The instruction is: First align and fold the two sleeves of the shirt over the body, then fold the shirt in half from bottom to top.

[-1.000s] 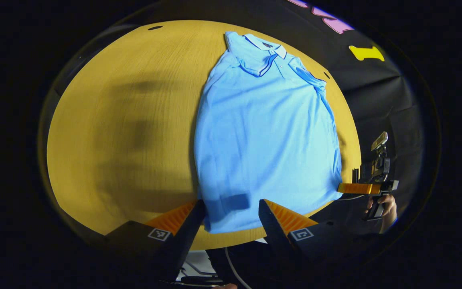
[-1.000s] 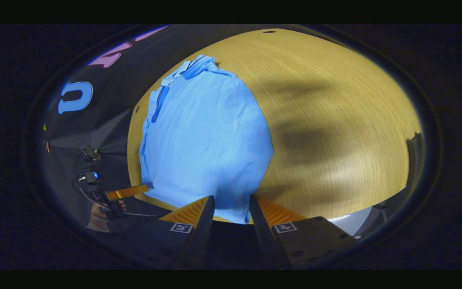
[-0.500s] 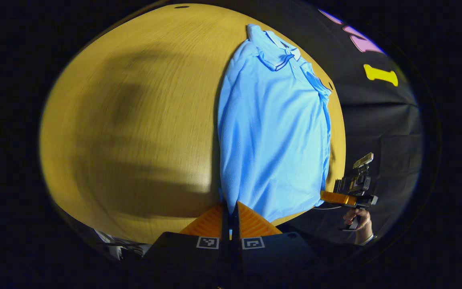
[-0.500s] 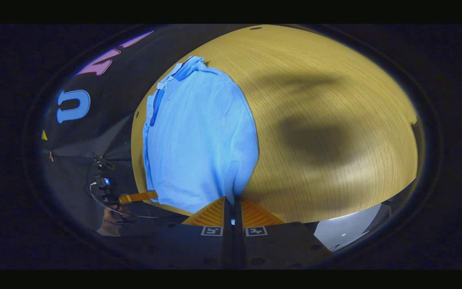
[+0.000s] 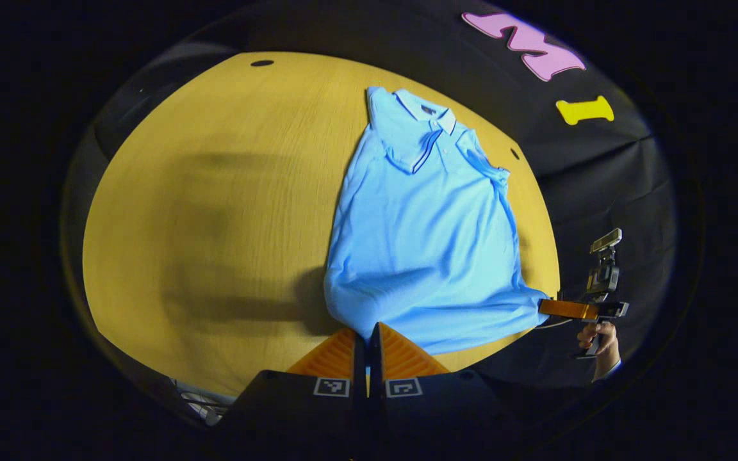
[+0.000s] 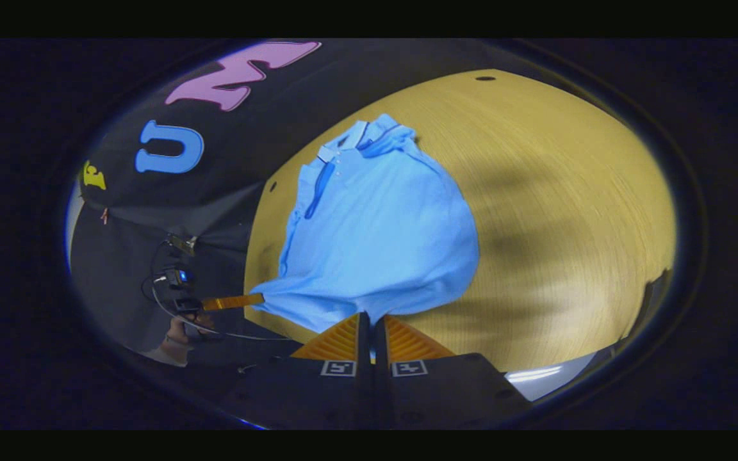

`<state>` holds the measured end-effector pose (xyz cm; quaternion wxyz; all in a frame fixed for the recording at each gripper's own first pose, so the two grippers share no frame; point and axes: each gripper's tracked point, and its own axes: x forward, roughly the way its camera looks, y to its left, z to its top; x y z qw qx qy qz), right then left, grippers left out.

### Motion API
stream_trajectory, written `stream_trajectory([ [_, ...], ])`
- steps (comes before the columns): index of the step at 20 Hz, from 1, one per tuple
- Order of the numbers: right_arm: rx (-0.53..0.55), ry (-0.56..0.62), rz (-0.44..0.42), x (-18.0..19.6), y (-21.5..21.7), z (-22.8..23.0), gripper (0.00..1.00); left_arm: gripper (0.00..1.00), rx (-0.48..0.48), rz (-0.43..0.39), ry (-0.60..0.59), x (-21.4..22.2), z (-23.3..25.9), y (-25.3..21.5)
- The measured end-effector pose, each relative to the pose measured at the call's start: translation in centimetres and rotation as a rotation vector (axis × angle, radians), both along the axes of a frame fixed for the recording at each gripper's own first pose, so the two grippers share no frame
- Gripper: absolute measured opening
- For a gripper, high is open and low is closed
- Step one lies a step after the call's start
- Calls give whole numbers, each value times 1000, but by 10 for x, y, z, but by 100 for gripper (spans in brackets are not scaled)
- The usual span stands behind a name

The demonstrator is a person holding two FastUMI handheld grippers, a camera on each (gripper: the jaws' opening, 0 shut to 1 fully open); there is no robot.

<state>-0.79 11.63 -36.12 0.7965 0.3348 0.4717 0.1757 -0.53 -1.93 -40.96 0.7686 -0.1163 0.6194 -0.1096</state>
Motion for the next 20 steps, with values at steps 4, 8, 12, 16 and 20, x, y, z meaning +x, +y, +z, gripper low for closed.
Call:
stream_trajectory([
  [4, -24, -192, -2, 61, -9, 56, 5, 6, 15, -47, -153, 51, 39, -9],
  [8, -49, -323, -6, 132, -26, 107, 5, 6, 32, -51, -314, 128, 76, -24],
  [12, -113, -434, -24, 215, -42, 141, 5, 6, 67, -36, -442, 206, 101, -37],
  [16, -135, -473, -74, 318, -41, 134, 5, 6, 186, -15, -477, 289, 77, -33],
  [20, -209, -451, -79, 395, -33, 90, 11, 6, 337, 79, -475, 374, 27, -21],
])
